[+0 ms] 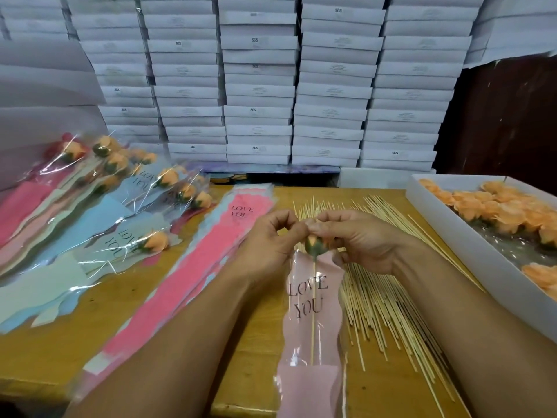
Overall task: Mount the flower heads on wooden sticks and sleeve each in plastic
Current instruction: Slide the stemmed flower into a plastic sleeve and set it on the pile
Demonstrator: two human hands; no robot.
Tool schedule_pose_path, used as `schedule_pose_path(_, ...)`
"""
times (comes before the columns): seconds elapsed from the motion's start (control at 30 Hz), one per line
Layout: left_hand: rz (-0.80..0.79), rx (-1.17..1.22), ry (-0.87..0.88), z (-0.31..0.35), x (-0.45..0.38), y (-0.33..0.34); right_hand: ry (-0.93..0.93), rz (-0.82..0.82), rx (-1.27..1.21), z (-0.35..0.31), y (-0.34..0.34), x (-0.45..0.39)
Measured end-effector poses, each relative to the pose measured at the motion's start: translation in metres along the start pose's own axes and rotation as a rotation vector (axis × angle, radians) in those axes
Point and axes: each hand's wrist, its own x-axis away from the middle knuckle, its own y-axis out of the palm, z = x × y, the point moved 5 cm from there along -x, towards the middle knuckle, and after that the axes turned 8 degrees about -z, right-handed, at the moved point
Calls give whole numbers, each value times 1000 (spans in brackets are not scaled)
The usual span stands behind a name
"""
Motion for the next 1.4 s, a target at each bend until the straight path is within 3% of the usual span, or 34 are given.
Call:
schedule_pose_path(0.07, -57, 105, -36, 0, 0, 1, -5, -25, -44, -1, 0, 0)
schedule_pose_path(0.23, -89, 288, -316, -11, 2, -2, -62, -42, -143, -1, -2, -2)
schedule_pose_path(0.37, -245, 406, -406, -15, 8, 4, -139, -101, -277, -5, 2, -1)
schedule_pose_path(0.53, -321, 616, -413, -11, 8, 8, -209, -121, -280, -10, 4, 2)
schedule_pose_path(0.73, -378, 699, -354, -8, 10, 8, -219, -113, -278, -11, -1, 1)
schedule_pose_path(0.97, -363, 594, -254, 2, 4, 8, -178, -80, -211, -8, -3, 0)
schedule_pose_path(1.27, -212, 304, -384, -4, 9, 0, -176, -78, -70, -9, -2, 2)
schedule_pose_path(1.4, -123, 332, -398, 0, 10, 2, -154, -95, 44, -7, 3, 0)
